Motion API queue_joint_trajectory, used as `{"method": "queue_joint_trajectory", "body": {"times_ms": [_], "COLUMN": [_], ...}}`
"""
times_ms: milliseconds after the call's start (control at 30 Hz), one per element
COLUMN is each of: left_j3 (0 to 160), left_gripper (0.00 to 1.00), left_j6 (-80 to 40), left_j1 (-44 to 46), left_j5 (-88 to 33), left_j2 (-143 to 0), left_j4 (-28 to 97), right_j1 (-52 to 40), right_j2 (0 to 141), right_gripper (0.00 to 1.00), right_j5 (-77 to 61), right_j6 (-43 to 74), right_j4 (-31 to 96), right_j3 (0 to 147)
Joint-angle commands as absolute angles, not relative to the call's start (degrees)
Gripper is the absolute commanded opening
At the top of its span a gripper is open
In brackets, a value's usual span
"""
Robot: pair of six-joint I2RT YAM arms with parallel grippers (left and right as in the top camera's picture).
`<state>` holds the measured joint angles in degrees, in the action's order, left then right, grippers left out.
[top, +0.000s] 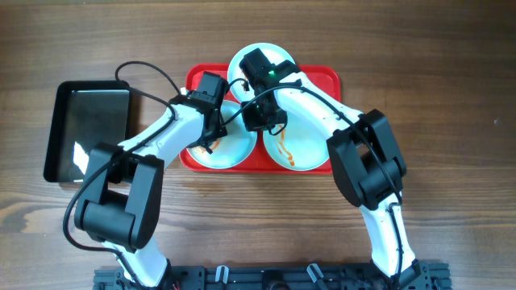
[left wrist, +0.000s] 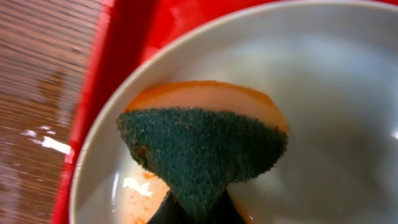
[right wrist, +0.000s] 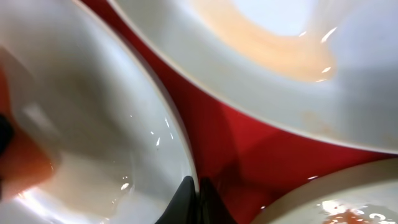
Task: Clean dirty plates on tray and stack at the side
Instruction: 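Hold the left plate with the right gripper and scrub it with the sponge, then continue scrubbing the left plate's sauce with the left gripper's sponge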
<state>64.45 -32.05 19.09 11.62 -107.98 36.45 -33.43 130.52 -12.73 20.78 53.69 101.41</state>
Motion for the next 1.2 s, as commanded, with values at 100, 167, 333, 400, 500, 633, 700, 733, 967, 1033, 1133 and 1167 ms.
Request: {"method": "queue_joint_trajectory", "body": {"times_ms": [100,167,333,400,500,633,700,733,967,1033,1133,1167], "left_j3": [60.66,60.66,60.64,60.64,60.64,60.64,60.64,60.64,60.64,60.64,60.64,60.64], "left_gripper": [0.04,0.04,0.04,0.04,0.04,0.04,0.04,0.04,0.04,0.04,0.04,0.04], "left_j6": [-29.39,-29.45,-29.41,-29.39,-29.41,-29.41,-29.41,-29.41,-29.34,-29.36,-29.08,-28.71], "left_j1": [17.8,18.17,18.22,18.22,18.28,18.26,18.26,18.26,18.11,18.11,18.09,18.11], "left_j5": [17.41,11.09,-10.96,-17.78,-20.12,-16.73,-11.09,-8.03,13.74,18.87,22.72,24.27], "left_j2": [-111.92,-111.77,-111.77,-111.77,-111.77,-112.14,-112.51,-112.55,-112.64,-112.64,-112.64,-112.64], "left_j4": [38.68,40.23,43.03,42.72,40.93,38.61,39.94,40.64,44.03,44.66,44.36,43.94], "right_j1": [-33.52,-33.52,-33.52,-33.52,-33.52,-33.52,-33.52,-33.52,-33.52,-33.52,-33.52,-33.52], "right_j2": [131.98,131.98,131.98,131.98,131.98,131.98,131.98,131.98,131.98,131.98,131.98,131.98], "right_gripper": [0.04,0.04,0.04,0.04,0.04,0.04,0.05,0.04,0.04,0.05,0.04,0.04], "right_j5": [-12.08,-12.05,-12.08,-12.08,-12.08,-12.08,-12.05,-12.08,-12.05,-12.05,-12.08,-12.08], "right_j6": [20.75,20.78,21.02,20.99,21.04,21.08,21.04,21.04,20.97,20.86,20.56,20.45], "right_j4": [54.52,54.54,54.46,54.48,54.46,54.65,54.85,54.87,55.11,55.13,55.02,55.05], "right_j3": [101.56,101.56,101.56,101.56,101.56,101.56,101.56,101.56,101.56,101.56,101.56,101.56]}}
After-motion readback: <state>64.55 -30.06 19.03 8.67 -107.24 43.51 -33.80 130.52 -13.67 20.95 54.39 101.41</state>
